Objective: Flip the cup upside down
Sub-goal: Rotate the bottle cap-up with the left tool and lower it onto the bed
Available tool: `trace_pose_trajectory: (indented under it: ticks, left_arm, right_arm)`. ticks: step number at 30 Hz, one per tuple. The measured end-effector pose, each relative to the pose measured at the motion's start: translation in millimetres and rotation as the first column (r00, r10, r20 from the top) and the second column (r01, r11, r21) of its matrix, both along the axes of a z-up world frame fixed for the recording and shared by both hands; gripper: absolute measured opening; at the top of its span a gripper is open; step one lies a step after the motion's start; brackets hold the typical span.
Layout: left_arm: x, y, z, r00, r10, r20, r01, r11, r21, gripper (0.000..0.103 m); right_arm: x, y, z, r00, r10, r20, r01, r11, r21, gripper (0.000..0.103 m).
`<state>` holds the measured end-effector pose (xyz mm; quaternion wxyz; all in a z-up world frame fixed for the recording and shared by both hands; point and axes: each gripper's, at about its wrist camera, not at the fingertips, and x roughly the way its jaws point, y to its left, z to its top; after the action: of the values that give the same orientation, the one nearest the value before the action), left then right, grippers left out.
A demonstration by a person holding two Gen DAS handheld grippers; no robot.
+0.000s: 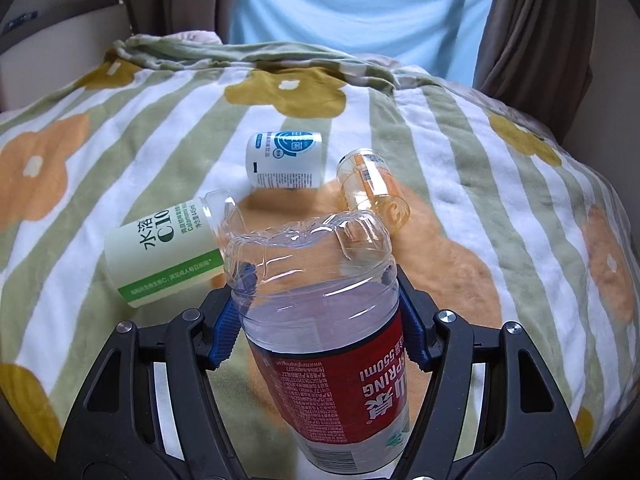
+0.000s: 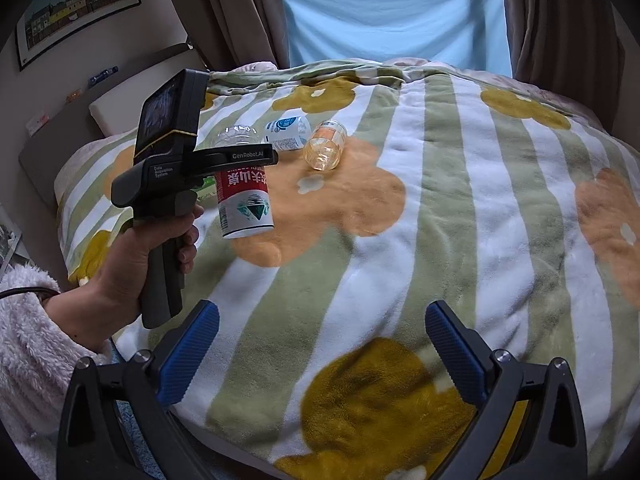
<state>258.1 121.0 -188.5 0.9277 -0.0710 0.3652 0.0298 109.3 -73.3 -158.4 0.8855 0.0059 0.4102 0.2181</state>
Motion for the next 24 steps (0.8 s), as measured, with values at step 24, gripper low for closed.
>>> trace_pose_trajectory:
  ticks: [24]
  left_arm:
    - [-71,-12,-26,0.991,-0.131,0.014,0.13,0.988,0.08,0.06]
  right_arm:
    - [-5,-10,5,0.999,-0.041,0.024,0.04,0.998,0.039,0.103]
